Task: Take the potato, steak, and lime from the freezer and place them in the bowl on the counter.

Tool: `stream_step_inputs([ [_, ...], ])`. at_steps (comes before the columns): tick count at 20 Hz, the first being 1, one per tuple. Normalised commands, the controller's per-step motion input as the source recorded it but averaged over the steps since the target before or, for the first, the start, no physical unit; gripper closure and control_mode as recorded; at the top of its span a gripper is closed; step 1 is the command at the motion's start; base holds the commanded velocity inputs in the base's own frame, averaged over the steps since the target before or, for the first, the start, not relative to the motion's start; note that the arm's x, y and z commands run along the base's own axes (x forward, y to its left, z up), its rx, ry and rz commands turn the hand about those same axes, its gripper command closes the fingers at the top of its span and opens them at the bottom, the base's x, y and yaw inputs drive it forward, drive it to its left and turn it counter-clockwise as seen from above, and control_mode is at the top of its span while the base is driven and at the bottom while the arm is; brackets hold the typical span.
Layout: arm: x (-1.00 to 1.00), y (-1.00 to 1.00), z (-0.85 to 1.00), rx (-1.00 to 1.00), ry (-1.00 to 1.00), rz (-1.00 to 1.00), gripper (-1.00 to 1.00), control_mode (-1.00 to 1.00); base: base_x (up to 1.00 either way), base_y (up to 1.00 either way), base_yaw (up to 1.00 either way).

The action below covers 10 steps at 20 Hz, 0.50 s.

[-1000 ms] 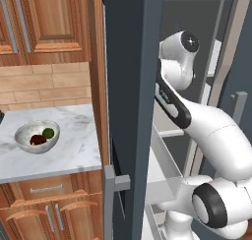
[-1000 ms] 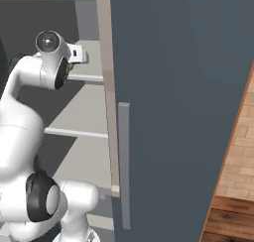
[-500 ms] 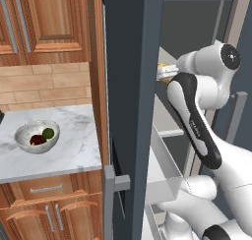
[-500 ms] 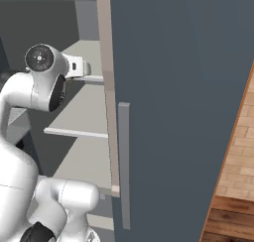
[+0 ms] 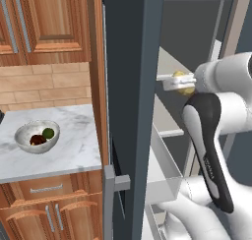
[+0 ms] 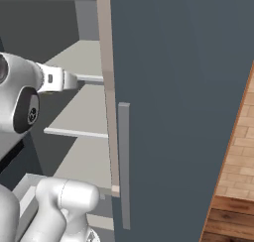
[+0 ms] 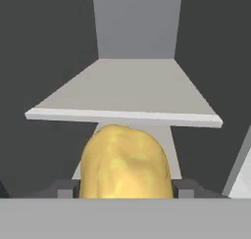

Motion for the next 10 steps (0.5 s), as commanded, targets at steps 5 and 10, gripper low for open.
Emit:
stream_step_inputs([
  [5,-0.94,-0.15,0.06,0.0,0.08,-0.14,1.0,-1.0,0.0,0.0,0.0],
  [10,-0.75,-0.36,0.04,0.0,0.07,-0.02,1.0,-1.0,0.0,0.0,0.0],
])
